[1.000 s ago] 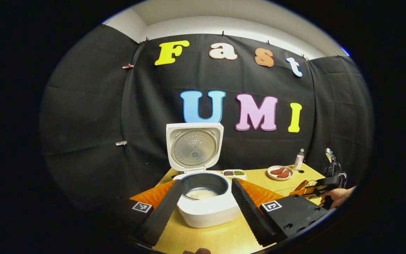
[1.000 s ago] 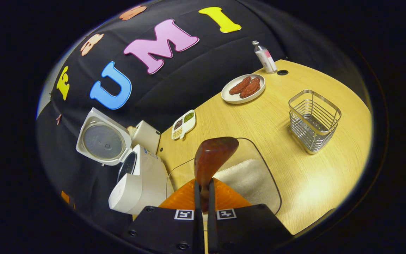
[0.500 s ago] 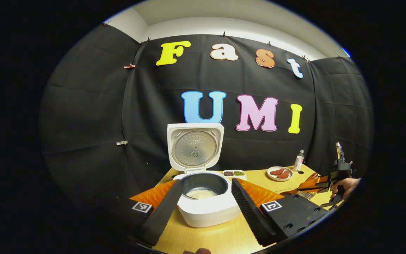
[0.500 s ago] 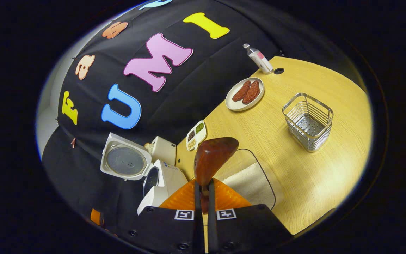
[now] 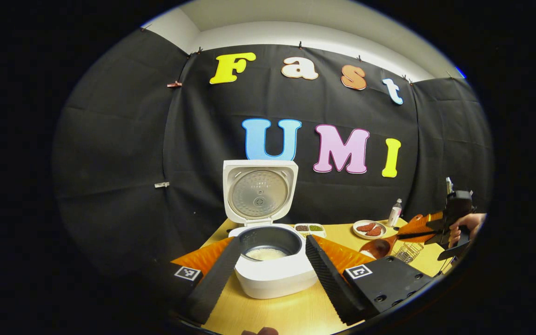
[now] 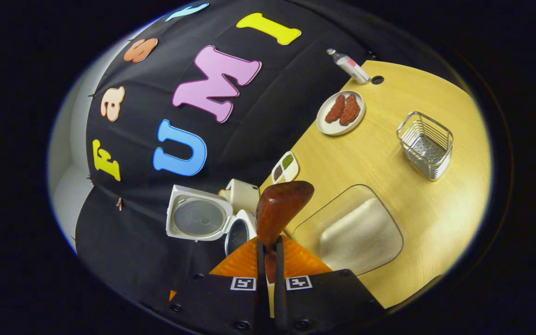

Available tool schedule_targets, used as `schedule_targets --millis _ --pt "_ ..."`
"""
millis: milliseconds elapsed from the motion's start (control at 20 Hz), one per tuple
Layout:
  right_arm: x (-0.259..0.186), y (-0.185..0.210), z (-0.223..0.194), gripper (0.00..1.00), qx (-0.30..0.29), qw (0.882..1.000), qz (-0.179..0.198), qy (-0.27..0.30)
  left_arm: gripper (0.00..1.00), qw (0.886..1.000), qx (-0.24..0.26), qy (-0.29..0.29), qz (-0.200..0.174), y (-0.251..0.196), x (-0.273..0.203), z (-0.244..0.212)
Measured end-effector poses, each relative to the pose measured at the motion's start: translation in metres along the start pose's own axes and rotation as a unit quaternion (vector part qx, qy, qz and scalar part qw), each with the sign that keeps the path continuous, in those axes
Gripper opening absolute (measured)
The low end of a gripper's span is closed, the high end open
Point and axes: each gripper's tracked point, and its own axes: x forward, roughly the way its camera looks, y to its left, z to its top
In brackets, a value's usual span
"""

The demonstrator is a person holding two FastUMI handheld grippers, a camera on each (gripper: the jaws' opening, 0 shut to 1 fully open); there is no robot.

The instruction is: Close the left gripper, press the button to open the rice cooker; take a wooden spoon from the chopstick holder with the right hand, scoop a spoonful of rice and pour it into the rice cooker, then put the wooden spoon back into the chopstick holder.

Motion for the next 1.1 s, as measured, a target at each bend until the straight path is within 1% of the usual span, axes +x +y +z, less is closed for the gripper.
schedule_targets --millis 150,250,500,750,950,1100 --pt "0.012 0.052 -0.005 0.08 0.007 0.999 0.041 0.006 0.97 1.0 -0.004 0.0 0.005 0.004 0.002 -0.001" --pt "0.021 0.081 -0.009 0.08 0.003 0.998 0.058 0.011 0.97 1.0 -0.004 -0.001 0.009 0.008 0.003 -0.001" --pt "0.061 0.132 -0.026 0.08 -0.018 0.997 0.071 0.017 0.97 1.0 -0.003 0.001 0.014 0.016 0.005 -0.004" --pt "0.104 0.155 -0.043 0.08 -0.037 0.997 0.064 0.005 0.97 1.0 -0.003 0.004 0.016 0.017 0.005 -0.005" --pt "0.135 0.164 -0.051 0.08 -0.093 0.994 0.049 -0.019 0.97 1.0 -0.007 0.007 0.018 0.029 0.006 -0.01" --pt "0.153 0.17 -0.058 0.08 -0.129 0.99 0.045 -0.021 0.97 1.0 -0.009 0.009 0.021 0.035 0.005 -0.013"
